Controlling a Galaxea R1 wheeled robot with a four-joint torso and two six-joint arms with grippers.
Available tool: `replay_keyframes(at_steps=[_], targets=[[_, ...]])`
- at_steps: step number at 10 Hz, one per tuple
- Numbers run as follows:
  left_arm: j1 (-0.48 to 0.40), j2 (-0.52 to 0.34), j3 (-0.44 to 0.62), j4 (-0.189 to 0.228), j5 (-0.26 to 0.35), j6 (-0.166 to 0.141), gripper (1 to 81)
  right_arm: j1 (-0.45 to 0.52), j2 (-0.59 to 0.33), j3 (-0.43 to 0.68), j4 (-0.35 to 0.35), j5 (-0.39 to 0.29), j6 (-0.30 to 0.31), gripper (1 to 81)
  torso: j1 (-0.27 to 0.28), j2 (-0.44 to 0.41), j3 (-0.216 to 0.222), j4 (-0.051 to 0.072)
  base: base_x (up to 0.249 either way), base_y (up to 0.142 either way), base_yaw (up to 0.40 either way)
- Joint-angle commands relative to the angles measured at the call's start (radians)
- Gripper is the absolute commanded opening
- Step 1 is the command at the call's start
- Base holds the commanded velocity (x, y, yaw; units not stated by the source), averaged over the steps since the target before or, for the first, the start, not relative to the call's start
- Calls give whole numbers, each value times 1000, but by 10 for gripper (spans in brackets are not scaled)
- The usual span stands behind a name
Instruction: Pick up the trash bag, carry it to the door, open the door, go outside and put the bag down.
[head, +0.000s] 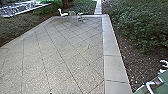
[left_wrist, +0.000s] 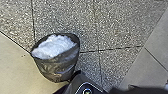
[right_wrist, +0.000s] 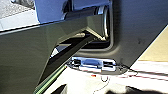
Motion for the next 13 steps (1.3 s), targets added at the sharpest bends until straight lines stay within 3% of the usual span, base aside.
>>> replay_keyframes(at_steps=[1, 3, 4, 5, 6, 8, 9, 13], targets=[[-56, -46, 22, -3, 126, 23, 811, 0, 31, 24, -15, -68, -21, 811, 0, 0, 0, 0, 0, 0, 0], [5, -80, 138, -3, 174, 137, 811, -2, 31, 22, -17, -66, -21, 811, 0, 0, 0, 0, 0, 0, 0], [48, -93, 186, -4, 176, 177, 811, 0, 31, 22, -15, -66, -21, 811, 0, 0, 0, 0, 0, 0, 0], [91, -91, 192, -3, 176, 192, 811, 3, 31, 22, -10, -66, -21, 811, 0, 0, 0, 0, 0, 0, 0], [130, -86, 192, -3, 174, 216, 811, 1, 31, 22, -7, -65, -21, 811, 0, 0, 75, 0, 0, 0, 0], [212, -70, 192, -1, 176, 261, 811, 3, 31, 22, -6, -65, -21, 811, 0, 0, 114, 0, 0, 0, 0], [251, -50, 186, -1, 174, 305, 811, 0, 31, 22, -6, -65, -21, 811, 0, 0, 139, 0, 0, 0, 0], [378, 62, 96, 2, 168, 395, 811, 0, 31, 22, -6, -65, -21, 811, 0, 0, 286, 0, 0, 0, 0]])
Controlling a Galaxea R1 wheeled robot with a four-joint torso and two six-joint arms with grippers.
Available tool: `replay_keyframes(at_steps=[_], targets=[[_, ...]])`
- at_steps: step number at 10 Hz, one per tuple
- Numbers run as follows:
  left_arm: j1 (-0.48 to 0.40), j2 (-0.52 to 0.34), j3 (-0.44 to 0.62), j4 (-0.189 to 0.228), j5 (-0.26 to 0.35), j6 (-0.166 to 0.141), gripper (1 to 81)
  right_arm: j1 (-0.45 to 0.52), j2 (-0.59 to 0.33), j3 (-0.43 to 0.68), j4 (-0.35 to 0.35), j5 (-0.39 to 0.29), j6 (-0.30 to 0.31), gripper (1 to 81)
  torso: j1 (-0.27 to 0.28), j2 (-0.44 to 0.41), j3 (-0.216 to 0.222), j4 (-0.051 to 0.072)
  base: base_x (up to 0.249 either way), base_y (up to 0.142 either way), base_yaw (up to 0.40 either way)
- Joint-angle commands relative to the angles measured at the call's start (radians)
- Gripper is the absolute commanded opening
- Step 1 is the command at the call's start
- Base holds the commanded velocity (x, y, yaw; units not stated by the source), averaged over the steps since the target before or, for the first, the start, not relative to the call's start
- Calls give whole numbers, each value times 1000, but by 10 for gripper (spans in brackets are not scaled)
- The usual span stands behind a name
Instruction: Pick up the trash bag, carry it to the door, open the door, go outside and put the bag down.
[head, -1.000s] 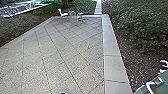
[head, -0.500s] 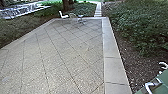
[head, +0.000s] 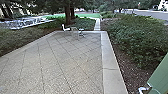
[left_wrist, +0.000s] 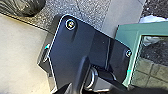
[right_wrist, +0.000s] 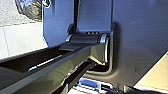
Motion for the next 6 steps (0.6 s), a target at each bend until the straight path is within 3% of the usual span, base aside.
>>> replay_keyframes(at_steps=[1, 2, 6], targets=[[0, 76, -112, -3, 87, 68, 811, 29, 15, 27, -4, -40, -3, 811, 0, 0, -2, 0, 0, 0, 0], [19, 126, -163, 9, 87, 70, 811, 29, 15, 27, -3, -40, -3, 811, -1, 0, 27, 0, 0, 0, 0], [78, 246, -308, 39, 71, 70, 811, 20, 18, 15, -3, -5, 6, 811, -2, -2, 43, 0, 0, 0, 0]])
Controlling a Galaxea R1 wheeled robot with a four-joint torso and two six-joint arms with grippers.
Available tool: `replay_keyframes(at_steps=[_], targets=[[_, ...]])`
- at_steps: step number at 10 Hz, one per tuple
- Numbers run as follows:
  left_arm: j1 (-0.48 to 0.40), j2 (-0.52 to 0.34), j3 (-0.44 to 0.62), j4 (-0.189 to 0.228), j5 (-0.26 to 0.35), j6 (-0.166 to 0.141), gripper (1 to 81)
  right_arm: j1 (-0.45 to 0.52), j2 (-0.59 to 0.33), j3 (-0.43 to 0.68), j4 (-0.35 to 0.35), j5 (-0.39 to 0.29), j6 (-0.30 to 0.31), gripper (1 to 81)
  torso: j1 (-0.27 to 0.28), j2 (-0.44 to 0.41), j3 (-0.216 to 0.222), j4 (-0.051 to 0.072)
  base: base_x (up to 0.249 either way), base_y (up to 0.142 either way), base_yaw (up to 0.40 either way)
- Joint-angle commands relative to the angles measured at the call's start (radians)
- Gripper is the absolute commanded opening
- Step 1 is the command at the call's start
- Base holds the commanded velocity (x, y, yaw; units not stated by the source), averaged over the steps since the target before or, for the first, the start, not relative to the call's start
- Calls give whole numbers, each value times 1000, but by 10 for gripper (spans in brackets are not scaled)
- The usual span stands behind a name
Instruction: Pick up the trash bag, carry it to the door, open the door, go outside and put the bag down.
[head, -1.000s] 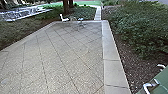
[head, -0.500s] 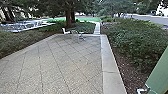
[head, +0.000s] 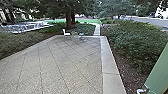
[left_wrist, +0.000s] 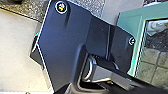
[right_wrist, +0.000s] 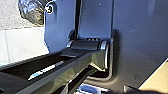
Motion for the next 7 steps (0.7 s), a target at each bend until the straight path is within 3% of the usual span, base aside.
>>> replay_keyframes(at_steps=[1, 3, 7], targets=[[-8, 43, -73, 18, 72, 9, 811, 35, 21, 2, -3, -12, 3, 811, 0, 0, 0, 0, 0, 0, 0], [26, 77, -93, 24, -29, 8, 811, 35, 39, -32, -7, -7, 0, 811, 0, 0, 0, 0, 0, 0, 0], [58, 103, -124, 39, -43, 8, 811, 29, 48, -52, -13, 25, -4, 811, 0, 0, 0, 0, 0, 0, 0]])
